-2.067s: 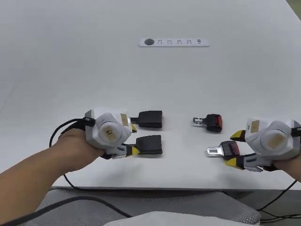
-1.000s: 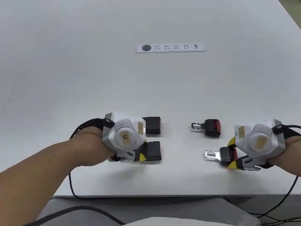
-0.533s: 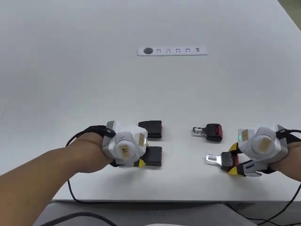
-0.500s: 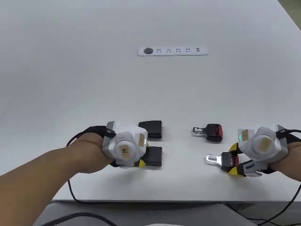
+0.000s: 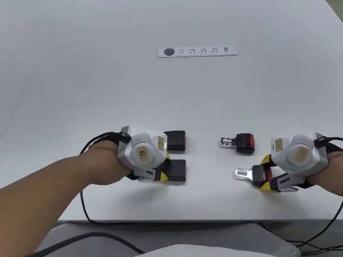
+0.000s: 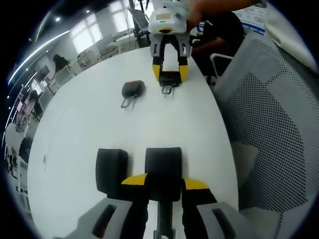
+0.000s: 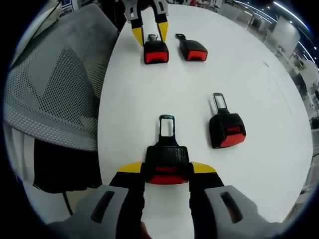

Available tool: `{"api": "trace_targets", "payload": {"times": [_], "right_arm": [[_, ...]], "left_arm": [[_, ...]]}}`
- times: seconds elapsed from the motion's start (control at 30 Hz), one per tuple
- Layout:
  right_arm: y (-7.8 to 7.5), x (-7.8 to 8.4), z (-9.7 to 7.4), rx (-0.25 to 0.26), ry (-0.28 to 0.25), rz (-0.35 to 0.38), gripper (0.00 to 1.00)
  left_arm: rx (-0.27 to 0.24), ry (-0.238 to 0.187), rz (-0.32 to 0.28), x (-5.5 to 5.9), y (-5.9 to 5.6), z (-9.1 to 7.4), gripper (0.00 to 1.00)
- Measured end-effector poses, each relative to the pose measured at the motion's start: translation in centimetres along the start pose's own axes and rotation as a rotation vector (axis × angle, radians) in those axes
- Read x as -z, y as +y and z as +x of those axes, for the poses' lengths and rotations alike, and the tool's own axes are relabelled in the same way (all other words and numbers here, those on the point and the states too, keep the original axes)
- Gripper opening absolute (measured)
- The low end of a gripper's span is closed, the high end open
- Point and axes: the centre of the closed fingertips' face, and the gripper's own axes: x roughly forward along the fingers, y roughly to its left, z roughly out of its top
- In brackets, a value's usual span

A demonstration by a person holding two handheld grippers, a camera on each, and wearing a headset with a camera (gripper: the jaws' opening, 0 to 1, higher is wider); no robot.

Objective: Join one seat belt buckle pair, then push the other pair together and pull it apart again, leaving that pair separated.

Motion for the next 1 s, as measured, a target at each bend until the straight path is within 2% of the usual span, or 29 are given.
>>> {"api": "trace_targets", "payload": {"times": [0.3, 0.4, 0.63, 0.9, 1.0], "right_arm": [[0.05, 0.0, 0.02, 0.004, 0.001, 0.007, 0.34], [0.01, 0.02, 0.07, 0.005, 0.002, 0.008, 0.34], [0.01, 0.04, 0.14, 0.009, 0.003, 0.015, 0.34], [-0.1, 0.13, 0.17, 0.016, -0.003, 0.025, 0.34], [-0.16, 0.1, 0.24, 0.017, -0.003, 0.027, 0.34]], "left_arm": [[0.013, -0.002, -0.021, -0.31, -0.03, -0.08, 0.25], [0.01, -0.013, -0.046, -0.34, 0.14, -0.07, 0.25], [0.012, -0.005, -0.029, -0.74, -0.2, -0.3, 0.25], [0.03, -0.042, -0.124, -0.78, -0.07, -0.55, 0.24], [0.027, -0.052, -0.127, -0.8, -0.13, -0.44, 0.24]]}}
